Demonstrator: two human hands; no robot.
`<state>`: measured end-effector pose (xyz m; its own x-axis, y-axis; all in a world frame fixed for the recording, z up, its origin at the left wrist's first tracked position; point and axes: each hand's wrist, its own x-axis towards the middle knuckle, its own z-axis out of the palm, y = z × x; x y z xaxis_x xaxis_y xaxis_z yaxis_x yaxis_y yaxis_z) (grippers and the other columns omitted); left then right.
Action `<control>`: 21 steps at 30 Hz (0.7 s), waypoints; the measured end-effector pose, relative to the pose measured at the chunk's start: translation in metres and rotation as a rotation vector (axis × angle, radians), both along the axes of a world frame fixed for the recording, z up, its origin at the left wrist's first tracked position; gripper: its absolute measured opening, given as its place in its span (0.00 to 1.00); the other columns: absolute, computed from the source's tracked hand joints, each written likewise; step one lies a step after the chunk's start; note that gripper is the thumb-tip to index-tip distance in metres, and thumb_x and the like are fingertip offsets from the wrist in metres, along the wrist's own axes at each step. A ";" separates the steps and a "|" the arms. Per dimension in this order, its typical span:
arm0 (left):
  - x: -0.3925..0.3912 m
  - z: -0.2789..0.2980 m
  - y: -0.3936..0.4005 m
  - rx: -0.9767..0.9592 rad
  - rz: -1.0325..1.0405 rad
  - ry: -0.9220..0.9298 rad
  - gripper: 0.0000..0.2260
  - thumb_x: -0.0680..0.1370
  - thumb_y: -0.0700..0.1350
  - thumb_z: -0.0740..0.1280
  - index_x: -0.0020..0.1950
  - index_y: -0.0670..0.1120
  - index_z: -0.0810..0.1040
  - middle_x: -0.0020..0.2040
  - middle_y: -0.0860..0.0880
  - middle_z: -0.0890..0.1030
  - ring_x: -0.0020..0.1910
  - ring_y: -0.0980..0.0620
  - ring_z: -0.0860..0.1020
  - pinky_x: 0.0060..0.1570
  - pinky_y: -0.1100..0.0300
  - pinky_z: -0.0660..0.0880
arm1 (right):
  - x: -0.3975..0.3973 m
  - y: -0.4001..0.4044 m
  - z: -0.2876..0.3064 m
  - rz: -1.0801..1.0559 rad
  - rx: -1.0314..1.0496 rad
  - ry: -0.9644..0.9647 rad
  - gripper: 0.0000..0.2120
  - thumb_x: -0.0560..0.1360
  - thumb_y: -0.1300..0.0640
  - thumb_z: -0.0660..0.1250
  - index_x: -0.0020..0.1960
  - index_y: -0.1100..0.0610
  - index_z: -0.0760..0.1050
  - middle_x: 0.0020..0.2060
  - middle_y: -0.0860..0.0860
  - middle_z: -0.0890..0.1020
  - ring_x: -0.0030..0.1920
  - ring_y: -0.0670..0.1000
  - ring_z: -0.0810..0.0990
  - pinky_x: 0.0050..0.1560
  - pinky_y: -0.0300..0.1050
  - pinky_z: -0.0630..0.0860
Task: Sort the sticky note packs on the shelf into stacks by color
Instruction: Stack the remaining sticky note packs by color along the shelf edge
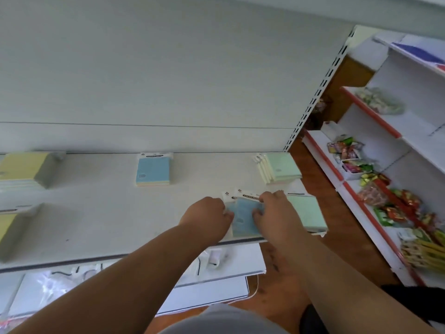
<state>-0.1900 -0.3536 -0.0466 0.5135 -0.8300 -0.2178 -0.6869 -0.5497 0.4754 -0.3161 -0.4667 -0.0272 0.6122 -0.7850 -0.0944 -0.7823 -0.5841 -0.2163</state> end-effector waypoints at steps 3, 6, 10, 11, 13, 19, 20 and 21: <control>-0.009 -0.002 -0.008 0.005 0.079 0.055 0.11 0.78 0.53 0.61 0.41 0.48 0.72 0.49 0.44 0.78 0.48 0.44 0.77 0.42 0.58 0.67 | 0.006 0.006 -0.003 0.045 0.011 -0.032 0.17 0.75 0.49 0.65 0.62 0.54 0.72 0.57 0.56 0.73 0.55 0.58 0.75 0.55 0.50 0.72; -0.013 -0.002 -0.004 -0.077 0.203 0.135 0.06 0.76 0.49 0.66 0.50 0.48 0.74 0.52 0.45 0.79 0.50 0.45 0.77 0.44 0.58 0.69 | 0.010 0.009 -0.004 0.019 0.112 -0.173 0.22 0.75 0.52 0.67 0.67 0.53 0.69 0.61 0.55 0.70 0.57 0.56 0.75 0.55 0.46 0.71; -0.007 0.005 0.017 -0.294 0.406 0.363 0.17 0.76 0.41 0.67 0.64 0.50 0.71 0.50 0.51 0.79 0.47 0.50 0.78 0.37 0.65 0.70 | 0.022 0.020 -0.011 -0.317 0.532 -0.527 0.33 0.69 0.50 0.75 0.70 0.54 0.66 0.61 0.54 0.73 0.58 0.56 0.77 0.51 0.49 0.79; -0.004 0.006 0.025 -0.342 0.432 0.380 0.19 0.76 0.40 0.67 0.66 0.50 0.71 0.49 0.52 0.79 0.47 0.52 0.78 0.38 0.65 0.70 | 0.027 0.025 -0.011 -0.380 0.658 -0.598 0.29 0.67 0.50 0.76 0.65 0.55 0.71 0.57 0.54 0.77 0.56 0.58 0.79 0.47 0.51 0.80; 0.003 0.005 0.043 -0.403 0.441 0.352 0.22 0.75 0.38 0.67 0.69 0.50 0.69 0.49 0.54 0.78 0.47 0.54 0.77 0.45 0.65 0.69 | 0.037 0.038 -0.014 -0.383 0.807 -0.690 0.18 0.63 0.50 0.76 0.49 0.58 0.79 0.46 0.57 0.83 0.50 0.61 0.83 0.48 0.59 0.81; 0.034 0.006 0.105 -0.485 0.424 0.047 0.12 0.76 0.38 0.66 0.58 0.48 0.74 0.52 0.53 0.78 0.52 0.51 0.78 0.48 0.62 0.73 | 0.069 0.094 -0.001 -0.007 0.497 -0.727 0.09 0.72 0.56 0.73 0.51 0.52 0.78 0.44 0.47 0.83 0.44 0.47 0.81 0.46 0.41 0.78; 0.039 0.004 0.114 -0.491 0.422 0.034 0.11 0.77 0.39 0.65 0.58 0.48 0.74 0.54 0.53 0.79 0.53 0.51 0.78 0.48 0.62 0.73 | 0.075 0.105 -0.003 0.031 0.444 -0.726 0.10 0.73 0.56 0.71 0.53 0.51 0.77 0.47 0.46 0.82 0.46 0.46 0.81 0.48 0.40 0.77; 0.044 0.001 0.123 -0.479 0.416 0.036 0.13 0.78 0.40 0.64 0.62 0.49 0.73 0.56 0.52 0.79 0.54 0.51 0.78 0.48 0.63 0.73 | 0.081 0.116 -0.009 0.057 0.413 -0.712 0.11 0.74 0.56 0.70 0.55 0.52 0.77 0.49 0.46 0.82 0.47 0.46 0.80 0.49 0.40 0.77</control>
<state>-0.1455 -0.2307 -0.0452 0.8136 -0.5719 0.1050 -0.4404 -0.4880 0.7536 -0.2353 -0.3504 -0.0362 0.6721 -0.7382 0.0572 -0.3481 -0.3832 -0.8556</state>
